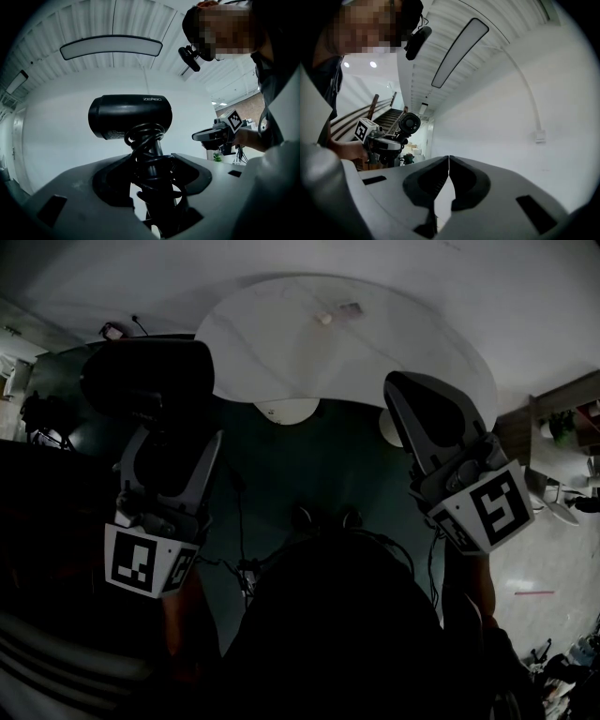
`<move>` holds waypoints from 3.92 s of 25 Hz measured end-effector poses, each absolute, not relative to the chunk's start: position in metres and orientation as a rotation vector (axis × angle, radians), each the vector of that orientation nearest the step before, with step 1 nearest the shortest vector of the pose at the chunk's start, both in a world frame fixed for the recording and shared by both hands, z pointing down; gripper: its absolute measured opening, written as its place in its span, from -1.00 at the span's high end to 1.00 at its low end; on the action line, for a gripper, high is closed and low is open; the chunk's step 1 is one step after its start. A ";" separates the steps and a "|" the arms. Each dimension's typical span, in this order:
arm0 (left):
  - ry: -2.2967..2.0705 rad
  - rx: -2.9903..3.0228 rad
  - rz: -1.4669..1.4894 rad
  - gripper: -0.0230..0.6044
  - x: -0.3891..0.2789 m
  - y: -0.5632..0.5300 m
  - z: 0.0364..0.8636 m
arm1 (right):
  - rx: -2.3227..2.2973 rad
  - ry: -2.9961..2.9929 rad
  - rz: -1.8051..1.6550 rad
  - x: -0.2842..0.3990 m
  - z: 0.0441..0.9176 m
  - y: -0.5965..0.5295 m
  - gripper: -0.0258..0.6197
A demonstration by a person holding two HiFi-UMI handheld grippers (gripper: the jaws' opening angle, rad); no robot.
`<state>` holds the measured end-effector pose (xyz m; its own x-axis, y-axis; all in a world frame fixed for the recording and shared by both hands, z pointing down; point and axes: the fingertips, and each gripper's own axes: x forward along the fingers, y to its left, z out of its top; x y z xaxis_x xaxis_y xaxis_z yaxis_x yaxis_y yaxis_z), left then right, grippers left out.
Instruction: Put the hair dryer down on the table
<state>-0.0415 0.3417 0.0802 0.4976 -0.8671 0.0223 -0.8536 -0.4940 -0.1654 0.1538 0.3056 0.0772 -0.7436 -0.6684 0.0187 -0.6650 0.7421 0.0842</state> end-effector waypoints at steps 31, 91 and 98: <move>1.601 -2.595 -0.181 0.15 -0.024 0.269 0.098 | 0.984 -2.921 -0.063 0.161 0.091 0.218 0.90; 1.696 -2.632 -0.234 0.15 -0.058 0.106 0.124 | 0.901 -2.934 0.017 0.117 0.114 0.048 0.90; 1.727 -2.615 -0.263 0.15 -0.058 0.102 0.127 | 0.878 -2.944 0.012 0.117 0.116 0.033 0.90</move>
